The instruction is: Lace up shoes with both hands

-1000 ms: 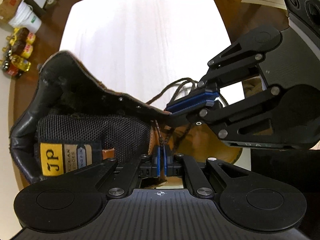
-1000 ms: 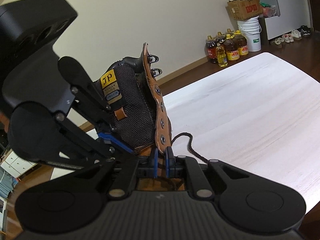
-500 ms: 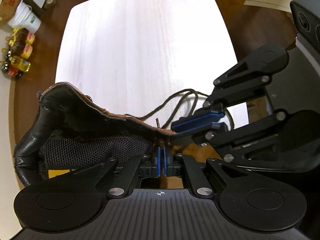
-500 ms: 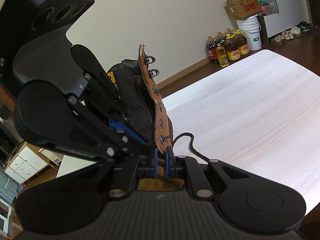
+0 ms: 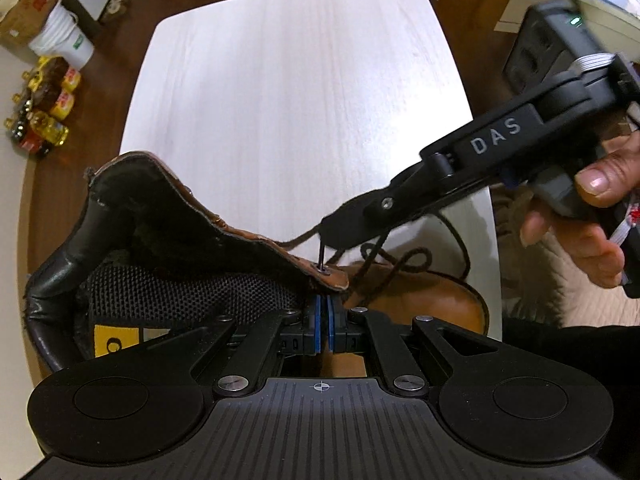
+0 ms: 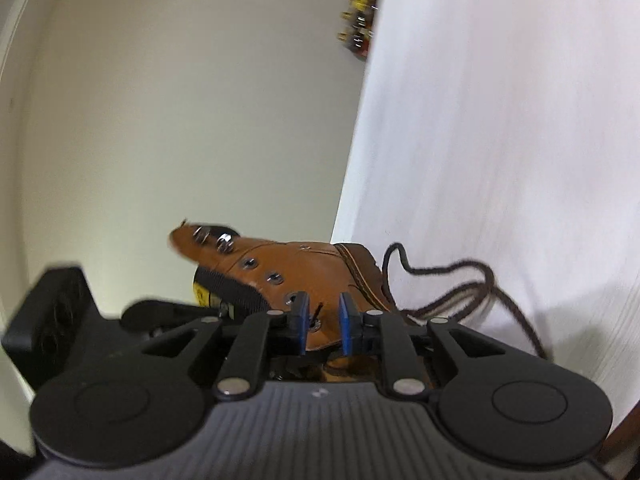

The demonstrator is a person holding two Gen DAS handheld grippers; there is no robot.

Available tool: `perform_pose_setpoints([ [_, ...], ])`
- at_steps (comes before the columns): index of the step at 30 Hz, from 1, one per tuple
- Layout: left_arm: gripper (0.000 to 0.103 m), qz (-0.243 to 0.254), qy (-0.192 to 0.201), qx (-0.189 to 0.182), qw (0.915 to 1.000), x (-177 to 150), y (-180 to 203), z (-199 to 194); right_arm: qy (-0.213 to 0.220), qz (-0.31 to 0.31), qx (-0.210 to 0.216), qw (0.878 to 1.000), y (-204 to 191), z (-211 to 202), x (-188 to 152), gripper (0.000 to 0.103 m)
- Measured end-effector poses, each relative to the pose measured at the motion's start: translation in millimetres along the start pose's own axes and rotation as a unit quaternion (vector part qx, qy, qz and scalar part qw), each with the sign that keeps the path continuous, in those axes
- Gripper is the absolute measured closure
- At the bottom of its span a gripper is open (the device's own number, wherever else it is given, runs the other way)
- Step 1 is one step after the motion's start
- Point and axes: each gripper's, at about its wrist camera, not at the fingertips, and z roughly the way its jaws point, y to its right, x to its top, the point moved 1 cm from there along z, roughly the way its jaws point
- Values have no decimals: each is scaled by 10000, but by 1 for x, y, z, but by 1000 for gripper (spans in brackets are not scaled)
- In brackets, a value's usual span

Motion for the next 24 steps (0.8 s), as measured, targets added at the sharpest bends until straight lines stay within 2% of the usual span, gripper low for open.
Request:
perform_pose_setpoints([
  [4, 99, -40, 31, 10, 10000, 13, 1, 6, -128, 325, 136, 9993, 11, 11, -1, 85],
  [5, 98, -67, 52, 5, 10000, 15, 1, 6, -128, 347, 151, 9992, 12, 12, 0, 90],
  [6, 98, -100, 73, -4, 9999, 16, 1, 6, -144, 484, 289, 9983, 14, 12, 2, 100],
  [8, 98, -203, 158, -61, 9997, 14, -4, -3, -150, 487, 317, 9982, 10, 9, 5, 100],
  [10, 96, -342, 231, -137, 9991, 6, -10, -17, -17, 115, 34, 9999, -2, -2, 12, 100],
  [14, 91, -753, 136, -203, 9969, -27, -20, -49, 507, -635, -647, 9946, -30, -37, 33, 100],
  [16, 83, -1002, -2, -63, 9949, -52, -24, -57, 738, -965, -926, 9883, -44, -55, 44, 100],
  [20, 83, -1782, -424, 288, 9827, -122, -31, -63, 1043, -1351, -1285, 9769, -62, -79, 57, 100],
  [24, 83, -2246, -820, 383, 9702, -179, -29, -56, 1349, -1512, -1650, 9653, -76, -105, 62, 100],
])
